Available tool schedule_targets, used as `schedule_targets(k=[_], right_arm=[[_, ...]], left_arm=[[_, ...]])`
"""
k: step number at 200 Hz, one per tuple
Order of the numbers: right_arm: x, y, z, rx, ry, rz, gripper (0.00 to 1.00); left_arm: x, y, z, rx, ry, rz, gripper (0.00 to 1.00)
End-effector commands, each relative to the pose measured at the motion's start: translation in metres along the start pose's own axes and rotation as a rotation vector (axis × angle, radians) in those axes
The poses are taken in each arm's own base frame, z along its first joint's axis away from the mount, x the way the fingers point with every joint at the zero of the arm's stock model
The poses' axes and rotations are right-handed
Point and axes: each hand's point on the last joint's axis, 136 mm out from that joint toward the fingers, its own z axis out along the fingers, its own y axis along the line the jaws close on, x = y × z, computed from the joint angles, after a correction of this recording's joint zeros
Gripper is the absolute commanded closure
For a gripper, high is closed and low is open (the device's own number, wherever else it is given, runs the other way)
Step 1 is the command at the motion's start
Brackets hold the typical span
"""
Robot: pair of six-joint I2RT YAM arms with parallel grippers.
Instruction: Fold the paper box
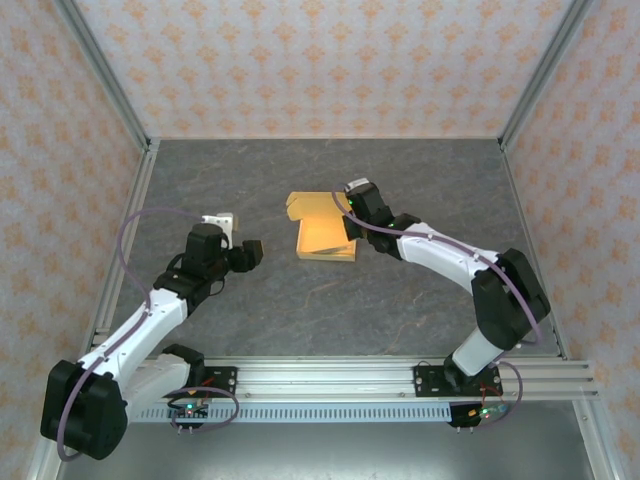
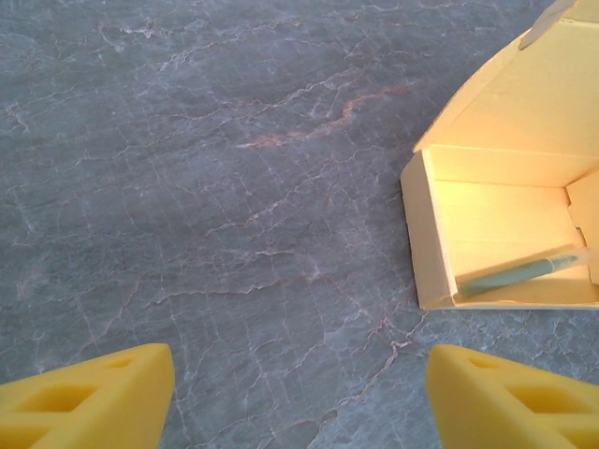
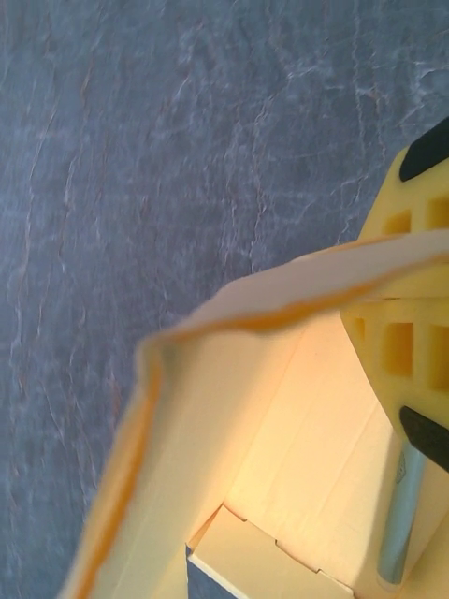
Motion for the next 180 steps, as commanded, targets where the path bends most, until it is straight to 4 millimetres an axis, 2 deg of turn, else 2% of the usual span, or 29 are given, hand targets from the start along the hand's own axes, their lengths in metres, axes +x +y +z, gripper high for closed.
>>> schedule_targets(k=[1, 38, 75, 117, 151, 180], right_arm=[[-0.013, -0.014, 0.002, 0.117, -0.036, 0.099, 0.97], [-0.013, -0.019, 0.011, 0.187, -0.033, 0.132, 0.97], [-0.013, -0.013, 0.017, 0.159, -0.030, 0.075, 0.97], [-0.015, -0.009, 0.018, 0.128, -0.034, 0.020, 0.97], [-0.015, -0.012, 0.022, 0.124, -0.026, 0.019, 0.98], [-0.017, -0.014, 0.024, 0.116, -0.022, 0.023, 0.98]], left_arm=[[-0.016, -0.009, 0.004, 0.033, -0.055, -0.020, 0.28], [-0.022, -0.014, 0.012, 0.040, -0.066, -0.020, 0.29], [-0.034, -0.025, 0.026, 0.083, -0.101, 0.033, 0.29], [-0.052, -0.047, 0.060, 0.166, -0.098, 0.191, 0.30], [-0.066, -0.064, 0.092, 0.228, -0.072, 0.241, 0.31], [-0.066, -0.075, 0.109, 0.286, -0.063, 0.286, 0.33]])
